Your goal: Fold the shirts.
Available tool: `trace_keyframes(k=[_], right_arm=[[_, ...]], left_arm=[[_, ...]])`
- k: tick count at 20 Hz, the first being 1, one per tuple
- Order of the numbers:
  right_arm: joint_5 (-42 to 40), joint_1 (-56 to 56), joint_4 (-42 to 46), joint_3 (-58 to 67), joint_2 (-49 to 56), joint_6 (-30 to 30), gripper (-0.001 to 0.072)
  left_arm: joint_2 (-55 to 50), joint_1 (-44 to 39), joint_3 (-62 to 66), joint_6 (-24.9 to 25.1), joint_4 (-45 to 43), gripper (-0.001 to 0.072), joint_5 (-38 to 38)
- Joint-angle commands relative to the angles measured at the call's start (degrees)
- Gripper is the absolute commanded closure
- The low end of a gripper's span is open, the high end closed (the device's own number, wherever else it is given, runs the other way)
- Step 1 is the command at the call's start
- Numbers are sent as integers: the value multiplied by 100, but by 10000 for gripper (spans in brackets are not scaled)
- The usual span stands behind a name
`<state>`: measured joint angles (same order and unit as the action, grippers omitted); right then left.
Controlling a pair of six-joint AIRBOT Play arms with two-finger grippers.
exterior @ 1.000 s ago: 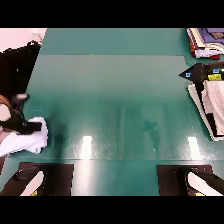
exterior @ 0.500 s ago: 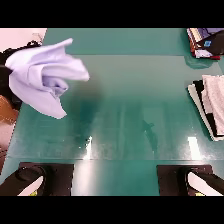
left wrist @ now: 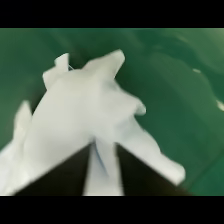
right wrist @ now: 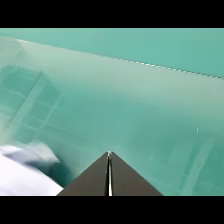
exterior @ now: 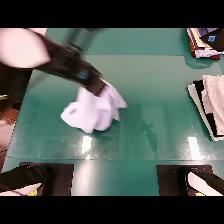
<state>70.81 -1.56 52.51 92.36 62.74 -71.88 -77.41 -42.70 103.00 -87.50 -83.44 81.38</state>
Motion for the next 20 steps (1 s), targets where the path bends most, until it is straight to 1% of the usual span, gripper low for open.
trace_keyframes(k=[1,2,3,5,7,8,12,14,16,20], right_arm=[[33,-4,-2,9,-2,-2,694],[37,-4,0,9,-2,-2,694],[35,-4,0,9,-2,-2,694],[20,-4,11,9,0,-2,693],[22,-4,13,9,0,-2,694],[22,-4,13,9,0,-2,693],[33,-4,13,9,2,-2,693],[31,-4,13,9,4,-2,693],[28,-4,13,9,4,-2,694],[31,-4,13,9,13,-2,694]], left_arm=[[-953,-302,37,267,1325,262,-575],[-1016,-273,37,369,1222,278,-636],[-1008,-186,44,393,1056,278,-632],[-881,236,48,393,649,279,-334],[-798,953,13,391,245,278,251],[-793,1360,-48,387,243,278,446],[-793,2905,-881,326,514,277,551],[-793,3449,-1554,345,809,277,431],[-793,3764,-2308,352,935,277,140],[-793,3897,-3585,352,960,278,-839]])
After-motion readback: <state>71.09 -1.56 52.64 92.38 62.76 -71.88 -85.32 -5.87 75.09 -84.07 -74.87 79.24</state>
